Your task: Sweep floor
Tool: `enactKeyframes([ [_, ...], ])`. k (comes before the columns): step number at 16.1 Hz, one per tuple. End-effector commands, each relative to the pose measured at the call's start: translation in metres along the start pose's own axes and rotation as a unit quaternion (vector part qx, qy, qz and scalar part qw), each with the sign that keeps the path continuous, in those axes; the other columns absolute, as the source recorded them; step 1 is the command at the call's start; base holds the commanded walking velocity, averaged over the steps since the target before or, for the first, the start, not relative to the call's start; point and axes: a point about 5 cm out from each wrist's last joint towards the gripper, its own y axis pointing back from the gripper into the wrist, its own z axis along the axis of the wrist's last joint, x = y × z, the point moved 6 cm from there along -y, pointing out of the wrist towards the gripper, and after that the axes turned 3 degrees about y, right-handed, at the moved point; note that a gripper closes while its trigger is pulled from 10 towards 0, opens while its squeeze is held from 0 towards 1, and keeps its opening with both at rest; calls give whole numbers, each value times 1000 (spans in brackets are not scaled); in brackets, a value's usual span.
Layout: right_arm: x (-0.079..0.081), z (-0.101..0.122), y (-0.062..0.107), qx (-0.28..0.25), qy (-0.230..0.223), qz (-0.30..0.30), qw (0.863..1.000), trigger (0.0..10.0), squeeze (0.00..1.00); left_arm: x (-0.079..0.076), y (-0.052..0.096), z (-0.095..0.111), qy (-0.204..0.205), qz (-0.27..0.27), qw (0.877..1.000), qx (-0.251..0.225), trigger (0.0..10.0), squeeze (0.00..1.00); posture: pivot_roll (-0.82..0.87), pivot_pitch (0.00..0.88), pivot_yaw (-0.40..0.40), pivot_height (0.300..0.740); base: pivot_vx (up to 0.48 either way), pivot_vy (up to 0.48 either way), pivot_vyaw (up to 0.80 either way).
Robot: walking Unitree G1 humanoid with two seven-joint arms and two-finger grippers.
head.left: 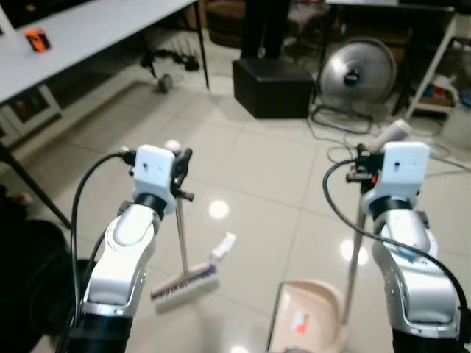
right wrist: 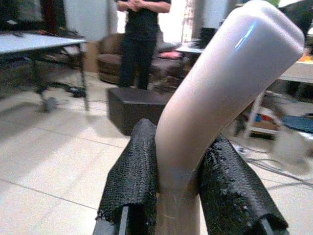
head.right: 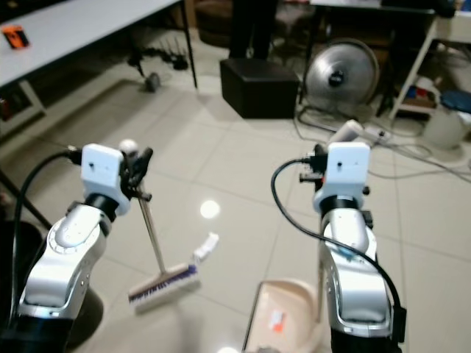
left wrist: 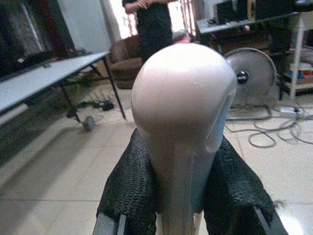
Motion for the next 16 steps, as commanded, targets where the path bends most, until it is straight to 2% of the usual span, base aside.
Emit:
enactKeyframes([
  [1,1,13,1,-23,-10,3,1000,10000,0,4,-4,13,-11,6,1000,-23,10000,0,-58,0,76,740,356,0,0],
  [3,5,16,2,-30,-27,14,999,10000,0,3,-5,15,-11,5,1000,-26,10000,0,-57,0,80,740,392,0,0],
  [6,8,19,2,-39,-14,23,999,10000,0,1,-8,17,-10,3,1000,-28,10000,0,-56,0,82,740,406,0,0],
  [9,7,23,0,-48,-11,22,999,10000,0,-1,-11,19,-10,1,1000,-30,10000,0,-56,2,87,740,415,0,708],
  [11,5,24,0,-52,-24,17,998,10000,0,-1,-12,19,-12,4,999,-30,10000,0,-56,2,87,740,412,0,0],
  [16,5,22,0,-50,-21,17,998,10000,0,0,-15,20,-14,6,999,-30,10000,0,-43,12,90,740,401,0,0],
])
